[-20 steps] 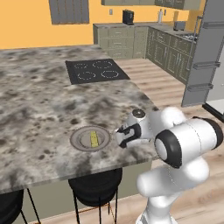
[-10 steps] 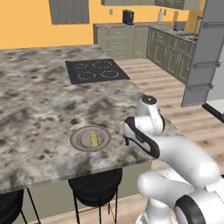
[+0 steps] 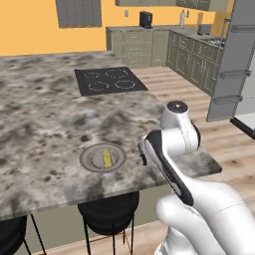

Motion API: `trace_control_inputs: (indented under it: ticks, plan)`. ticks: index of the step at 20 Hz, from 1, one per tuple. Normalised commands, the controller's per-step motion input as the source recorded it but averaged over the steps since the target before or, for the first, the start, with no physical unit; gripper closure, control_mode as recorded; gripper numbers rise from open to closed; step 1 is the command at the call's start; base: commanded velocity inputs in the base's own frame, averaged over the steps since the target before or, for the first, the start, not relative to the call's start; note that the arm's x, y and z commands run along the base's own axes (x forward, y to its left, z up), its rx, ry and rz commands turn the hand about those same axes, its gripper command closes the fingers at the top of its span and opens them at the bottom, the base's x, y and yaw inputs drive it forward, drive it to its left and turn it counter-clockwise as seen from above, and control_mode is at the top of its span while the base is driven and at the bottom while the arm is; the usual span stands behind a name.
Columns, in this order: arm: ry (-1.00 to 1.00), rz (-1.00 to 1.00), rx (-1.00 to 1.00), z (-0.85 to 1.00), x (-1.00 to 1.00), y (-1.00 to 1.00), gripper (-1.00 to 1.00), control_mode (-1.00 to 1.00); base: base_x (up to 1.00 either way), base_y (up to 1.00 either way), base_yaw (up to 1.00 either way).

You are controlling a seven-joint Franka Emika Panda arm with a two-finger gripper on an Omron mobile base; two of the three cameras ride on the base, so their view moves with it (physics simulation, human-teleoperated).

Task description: Retrieve the butter from the fridge and place it on a plate on the dining table. Then retrieve the butter knife by the fridge and place it near the plate.

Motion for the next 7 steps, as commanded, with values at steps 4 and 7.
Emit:
trace_control_inputs:
  ticks: [4, 7]
  plan:
    - [0.00, 0.00, -0.12, 0.26, -0.41, 0.00, -1.00, -1.00, 0.00, 0.00, 0.00]
    - [0.00, 0.00, -0.06, 0.17, -0.23, 0.00, -1.00, -1.00, 0.00, 0.00, 0.00]
